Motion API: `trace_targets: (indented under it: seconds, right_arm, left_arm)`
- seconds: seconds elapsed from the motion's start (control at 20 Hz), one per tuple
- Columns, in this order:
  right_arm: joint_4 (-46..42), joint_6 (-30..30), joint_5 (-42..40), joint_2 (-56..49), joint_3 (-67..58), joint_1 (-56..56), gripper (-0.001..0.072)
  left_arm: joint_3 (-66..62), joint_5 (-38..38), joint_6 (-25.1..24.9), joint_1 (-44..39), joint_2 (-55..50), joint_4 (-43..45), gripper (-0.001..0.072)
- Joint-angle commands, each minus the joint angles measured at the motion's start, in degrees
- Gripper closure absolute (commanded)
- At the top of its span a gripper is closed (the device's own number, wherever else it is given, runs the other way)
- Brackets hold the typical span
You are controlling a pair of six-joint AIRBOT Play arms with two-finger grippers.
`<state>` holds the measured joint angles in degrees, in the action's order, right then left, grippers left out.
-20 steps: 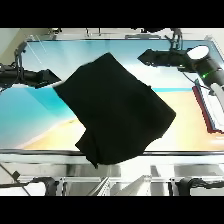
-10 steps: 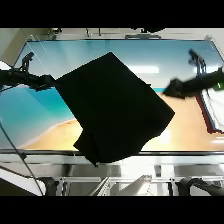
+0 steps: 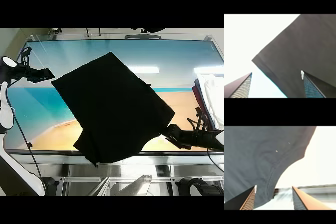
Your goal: Fold the shirts.
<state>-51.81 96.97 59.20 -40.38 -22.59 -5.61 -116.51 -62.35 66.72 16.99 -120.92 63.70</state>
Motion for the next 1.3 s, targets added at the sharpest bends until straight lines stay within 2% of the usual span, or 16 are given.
trace_targets:
  seconds: [0.0, 0.35, 0.55, 0.6, 0.65, 0.7, 0.85, 0.9, 0.95, 1.1, 1.25]
  right_arm:
    - [1.9, 1.4, -3.5, 0.7, 3.8, 0.0, 0.0210]
    - [2.2, 1.2, -3.5, -3.7, 3.8, 0.0, 0.0210]
    - [2.1, 0.7, -3.6, -3.7, 3.8, 0.0, 0.0210]
    - [1.9, 0.8, -4.2, -3.7, 3.8, 0.0, 0.0210]
    - [1.9, 0.8, -5.5, -3.8, 3.8, 0.0, 0.0210]
    - [1.9, 0.7, -6.9, -4.0, 3.8, 0.0, 0.0210]
    - [1.9, 0.3, -10.8, -5.6, 3.8, 0.0, 0.0210]
    - [1.7, 0.3, -11.6, -6.5, 3.8, 0.0, 0.0209]
    - [1.7, 0.3, -11.8, -7.7, 3.8, 0.0, 0.0210]
    - [1.5, 0.2, -12.0, -12.1, 3.8, 0.0, 0.0209]
    - [4.9, -5.3, -15.5, -16.7, 3.7, 0.0, 0.0209]
  left_arm:
    - [-1.3, 4.6, 1.9, 1.1, -3.7, 0.5, 0.0003]
    - [-1.3, 7.1, 1.3, 0.5, -8.3, -12.0, 0.0020]
    - [-0.7, -0.9, 1.2, 0.5, -8.6, -15.6, 0.0037]
    - [-0.7, -4.0, 1.2, 0.7, -8.6, -15.6, 0.0210]
    - [-0.7, -7.5, 1.1, 0.9, -8.6, -15.6, 0.0437]
    - [-0.7, -10.6, 0.0, 0.9, -8.6, -15.7, 0.0496]
    - [-0.7, -15.7, -1.9, 0.9, -8.6, -15.7, 0.0501]
    - [-0.7, -15.2, -1.9, 0.9, -8.6, -15.8, 0.0654]
    - [-0.7, -14.2, -2.2, 0.9, -8.6, -15.8, 0.0692]
    - [-0.7, -11.8, -2.2, 0.9, -8.6, -17.7, 0.0691]
    - [-0.7, -10.5, -2.4, 1.3, -8.6, -22.9, 0.0691]
